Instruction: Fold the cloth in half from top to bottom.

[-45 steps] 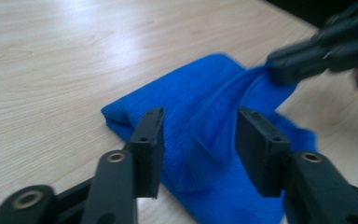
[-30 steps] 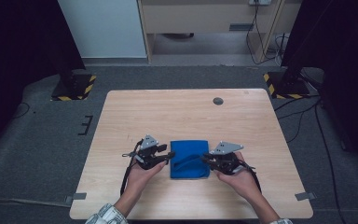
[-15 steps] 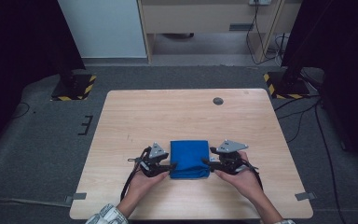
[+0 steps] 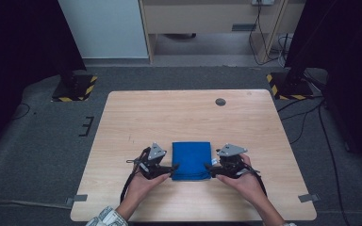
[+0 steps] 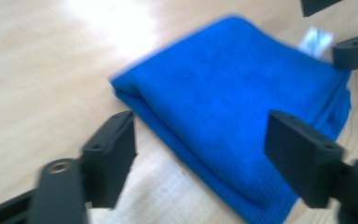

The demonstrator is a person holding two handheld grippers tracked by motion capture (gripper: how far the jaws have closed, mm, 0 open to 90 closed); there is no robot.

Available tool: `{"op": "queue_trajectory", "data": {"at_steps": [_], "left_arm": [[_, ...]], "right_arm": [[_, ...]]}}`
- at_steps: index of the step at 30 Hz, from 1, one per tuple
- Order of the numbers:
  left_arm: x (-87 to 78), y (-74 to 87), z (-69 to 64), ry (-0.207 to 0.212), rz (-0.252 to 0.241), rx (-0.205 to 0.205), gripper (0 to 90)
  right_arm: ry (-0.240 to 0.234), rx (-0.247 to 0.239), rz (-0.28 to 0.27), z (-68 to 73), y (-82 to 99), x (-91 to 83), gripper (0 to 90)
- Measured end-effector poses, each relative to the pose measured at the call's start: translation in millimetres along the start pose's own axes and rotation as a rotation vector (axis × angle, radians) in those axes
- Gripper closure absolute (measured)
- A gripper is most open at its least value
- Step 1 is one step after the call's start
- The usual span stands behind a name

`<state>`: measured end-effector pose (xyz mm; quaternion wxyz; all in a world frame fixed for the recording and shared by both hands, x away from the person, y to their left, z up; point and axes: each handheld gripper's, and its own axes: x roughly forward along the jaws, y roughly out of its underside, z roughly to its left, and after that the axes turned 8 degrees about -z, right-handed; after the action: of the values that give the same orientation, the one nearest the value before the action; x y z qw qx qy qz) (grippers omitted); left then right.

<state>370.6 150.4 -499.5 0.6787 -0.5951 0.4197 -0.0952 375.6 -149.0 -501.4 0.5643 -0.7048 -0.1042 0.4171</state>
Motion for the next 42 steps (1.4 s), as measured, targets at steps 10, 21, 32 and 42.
{"op": "queue_trajectory", "data": {"at_steps": [10,21,32,42], "left_arm": [[-25.6,2.5,46.7,-0.082,-0.016,-0.048,7.6],[-35.0,20.8,85.1,-0.176,0.076,-0.087,7.5],[-28.0,30.0,95.3,-0.237,0.154,-0.053,7.9],[-24.2,34.2,100.6,-0.257,0.178,-0.070,7.5]], "right_arm": [[0.122,0.123,-0.070,-49.1,3.6,-33.2,9.9],[0.171,0.197,0.011,-85.0,34.6,-40.5,8.2],[0.257,0.276,0.034,-119.6,40.3,-36.0,9.2],[0.295,0.314,0.055,-134.2,42.6,-29.2,9.2]]}}
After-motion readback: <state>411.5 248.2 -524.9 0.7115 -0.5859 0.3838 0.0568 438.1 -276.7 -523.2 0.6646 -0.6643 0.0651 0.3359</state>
